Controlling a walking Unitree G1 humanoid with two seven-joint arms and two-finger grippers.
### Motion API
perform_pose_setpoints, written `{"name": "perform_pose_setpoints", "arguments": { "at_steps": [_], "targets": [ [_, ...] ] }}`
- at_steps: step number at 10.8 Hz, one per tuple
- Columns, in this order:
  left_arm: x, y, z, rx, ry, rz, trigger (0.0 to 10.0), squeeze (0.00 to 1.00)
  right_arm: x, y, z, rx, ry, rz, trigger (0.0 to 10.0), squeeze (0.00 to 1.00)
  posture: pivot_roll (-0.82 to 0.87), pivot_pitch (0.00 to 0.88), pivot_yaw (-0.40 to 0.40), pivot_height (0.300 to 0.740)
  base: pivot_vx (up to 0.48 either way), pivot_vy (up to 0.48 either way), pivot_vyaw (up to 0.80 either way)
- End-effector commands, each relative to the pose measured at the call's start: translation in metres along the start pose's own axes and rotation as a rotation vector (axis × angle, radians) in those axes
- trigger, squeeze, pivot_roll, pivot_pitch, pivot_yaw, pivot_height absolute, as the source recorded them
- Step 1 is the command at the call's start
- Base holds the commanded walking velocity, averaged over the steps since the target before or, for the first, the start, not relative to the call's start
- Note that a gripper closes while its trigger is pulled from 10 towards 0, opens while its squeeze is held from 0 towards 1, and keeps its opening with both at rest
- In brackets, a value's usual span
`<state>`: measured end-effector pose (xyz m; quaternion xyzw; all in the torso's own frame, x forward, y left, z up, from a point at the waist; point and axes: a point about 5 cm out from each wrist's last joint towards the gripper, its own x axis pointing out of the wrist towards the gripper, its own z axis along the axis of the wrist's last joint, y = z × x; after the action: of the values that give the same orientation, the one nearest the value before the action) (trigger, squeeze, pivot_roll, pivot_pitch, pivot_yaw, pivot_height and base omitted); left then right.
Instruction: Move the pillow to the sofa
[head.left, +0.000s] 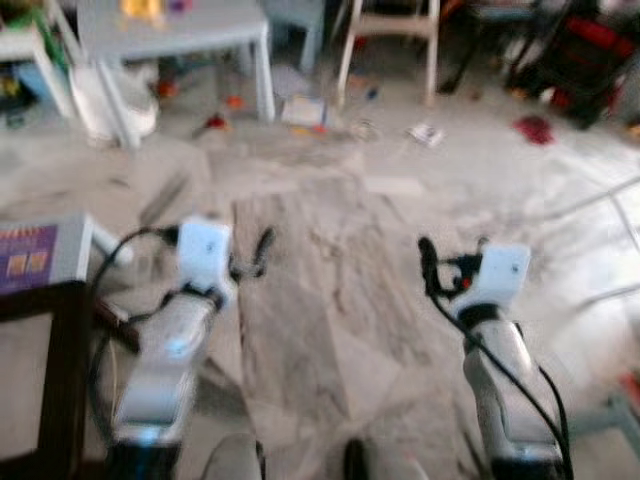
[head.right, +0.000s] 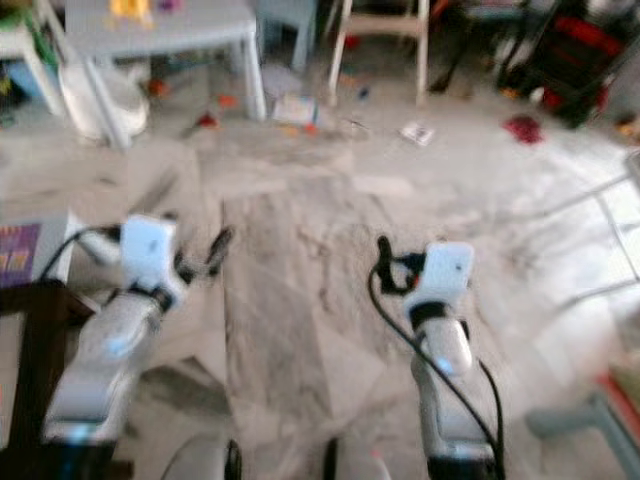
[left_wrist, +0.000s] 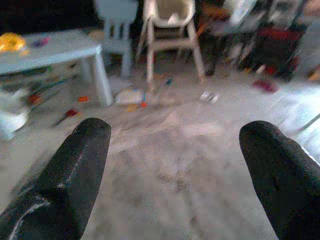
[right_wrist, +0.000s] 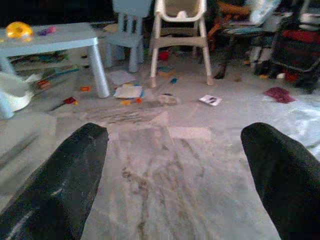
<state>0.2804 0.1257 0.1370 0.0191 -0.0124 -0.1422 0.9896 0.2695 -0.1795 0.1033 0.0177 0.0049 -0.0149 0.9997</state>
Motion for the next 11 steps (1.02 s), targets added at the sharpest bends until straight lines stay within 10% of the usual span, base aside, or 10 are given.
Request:
{"name": "perform_pose_setpoints", "arguments": {
  "at_steps": [1, 4, 6, 8, 10, 11],
  "targets": [
    [0.002, -0.006, -0.002, -0.002, -0.003, -0.025, 10.0, 0.0, 0.004, -0.002, 0.004, -0.006, -0.029, -0.003, 10.0, 0.0, -0.03, 0.003, -0.028, 0.74, 0.0, 0.0, 0.0],
    [-0.01, -0.017, -0.016, 0.029, 0.016, -0.01, 10.0, 0.0, -0.006, -0.007, 0.006, 0.02, -0.044, -0.014, 10.0, 0.0, -0.02, 0.0, -0.041, 0.74, 0.0, 0.0, 0.0],
    [-0.048, -0.01, -0.038, 0.005, 0.107, 0.038, 10.0, 0.0, -0.026, 0.003, -0.012, 0.021, 0.018, 0.041, 10.0, 0.0, 0.02, 0.055, -0.077, 0.74, 0.0, 0.0, 0.0],
    [-0.047, 0.01, -0.059, 0.034, 0.2, 0.114, 10.0, 0.0, -0.019, 0.002, -0.042, -0.05, 0.115, 0.031, 10.0, 0.0, 0.04, 0.083, -0.075, 0.74, 0.0, 0.0, 0.0],
    [-0.069, 0.033, -0.066, 0.083, 0.264, 0.162, 10.0, 0.0, -0.019, -0.011, -0.026, -0.061, 0.073, 0.017, 10.0, 0.0, 0.01, 0.026, -0.056, 0.74, 0.0, 0.0, 0.0],
    [-0.054, 0.035, -0.055, 0.096, 0.233, 0.157, 10.0, 0.0, -0.008, -0.013, -0.011, -0.029, 0.033, 0.006, 10.0, 0.0, -0.01, 0.076, -0.036, 0.74, 0.0, 0.0, 0.0]
  ]
}}
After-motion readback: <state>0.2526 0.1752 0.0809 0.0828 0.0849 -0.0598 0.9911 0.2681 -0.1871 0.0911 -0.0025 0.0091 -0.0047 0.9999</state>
